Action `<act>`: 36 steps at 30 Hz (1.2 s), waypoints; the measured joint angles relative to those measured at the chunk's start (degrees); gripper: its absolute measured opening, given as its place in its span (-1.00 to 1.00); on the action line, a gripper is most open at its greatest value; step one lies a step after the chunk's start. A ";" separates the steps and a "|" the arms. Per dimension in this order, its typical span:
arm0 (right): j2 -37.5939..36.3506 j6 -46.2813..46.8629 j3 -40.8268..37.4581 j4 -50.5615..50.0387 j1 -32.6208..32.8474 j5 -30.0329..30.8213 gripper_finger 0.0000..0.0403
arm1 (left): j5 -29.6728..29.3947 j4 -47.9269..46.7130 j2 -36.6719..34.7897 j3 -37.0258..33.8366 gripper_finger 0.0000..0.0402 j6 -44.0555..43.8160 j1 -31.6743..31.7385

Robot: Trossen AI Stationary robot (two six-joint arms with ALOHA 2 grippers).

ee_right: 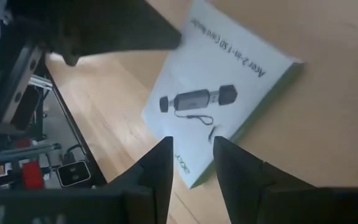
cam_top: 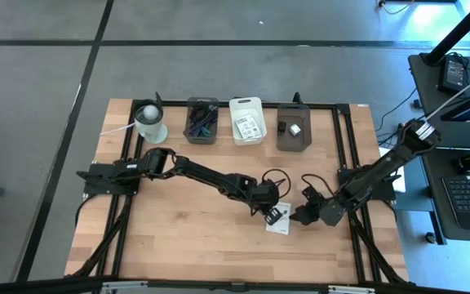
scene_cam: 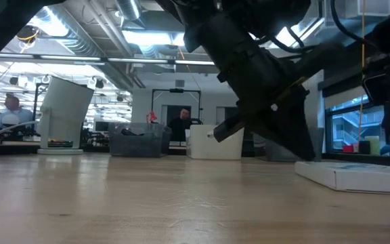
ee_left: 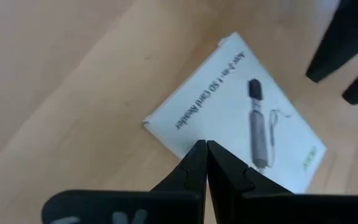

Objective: Pick and place items into bin
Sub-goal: Put the white card reader box into the white bin

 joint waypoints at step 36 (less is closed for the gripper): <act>-3.01 -0.04 -0.07 -7.99 0.00 0.03 -0.41 | 0.76 -4.02 0.35 0.35 -0.97 0.04 0.28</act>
